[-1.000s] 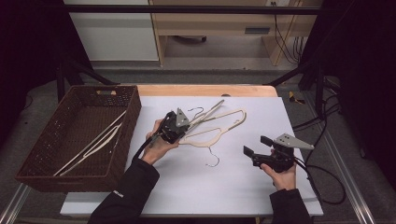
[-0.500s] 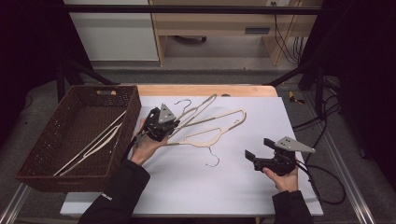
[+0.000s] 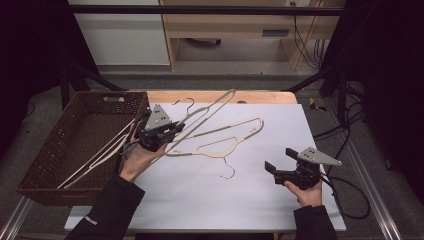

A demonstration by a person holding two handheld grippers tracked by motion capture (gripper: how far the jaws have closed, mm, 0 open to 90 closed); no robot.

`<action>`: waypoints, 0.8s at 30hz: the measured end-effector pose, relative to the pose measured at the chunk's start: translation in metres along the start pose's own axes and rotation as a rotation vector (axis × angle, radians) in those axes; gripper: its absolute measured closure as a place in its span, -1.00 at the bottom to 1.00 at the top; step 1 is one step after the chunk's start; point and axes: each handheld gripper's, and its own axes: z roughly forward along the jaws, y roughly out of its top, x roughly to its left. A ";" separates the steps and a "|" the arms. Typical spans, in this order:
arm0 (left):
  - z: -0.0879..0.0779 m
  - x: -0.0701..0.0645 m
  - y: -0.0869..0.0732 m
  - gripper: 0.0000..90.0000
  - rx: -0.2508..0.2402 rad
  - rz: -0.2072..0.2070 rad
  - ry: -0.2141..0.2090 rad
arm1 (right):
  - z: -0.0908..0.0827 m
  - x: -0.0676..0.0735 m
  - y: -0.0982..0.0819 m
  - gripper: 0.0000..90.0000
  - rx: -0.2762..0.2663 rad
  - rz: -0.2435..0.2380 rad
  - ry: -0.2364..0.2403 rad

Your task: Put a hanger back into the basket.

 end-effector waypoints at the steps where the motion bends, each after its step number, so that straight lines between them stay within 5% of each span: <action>1: -0.004 0.000 0.002 0.91 -0.002 0.003 -0.008 | -0.001 0.000 0.000 -0.87 -0.002 -0.004 0.000; 10: -0.040 0.012 0.018 0.91 -0.028 0.001 -0.038 | -0.002 0.000 0.001 -0.89 -0.004 -0.010 -0.001; 24: -0.092 0.054 0.006 0.91 -0.025 -0.015 0.063 | -0.002 0.000 0.001 -0.89 0.004 -0.009 -0.007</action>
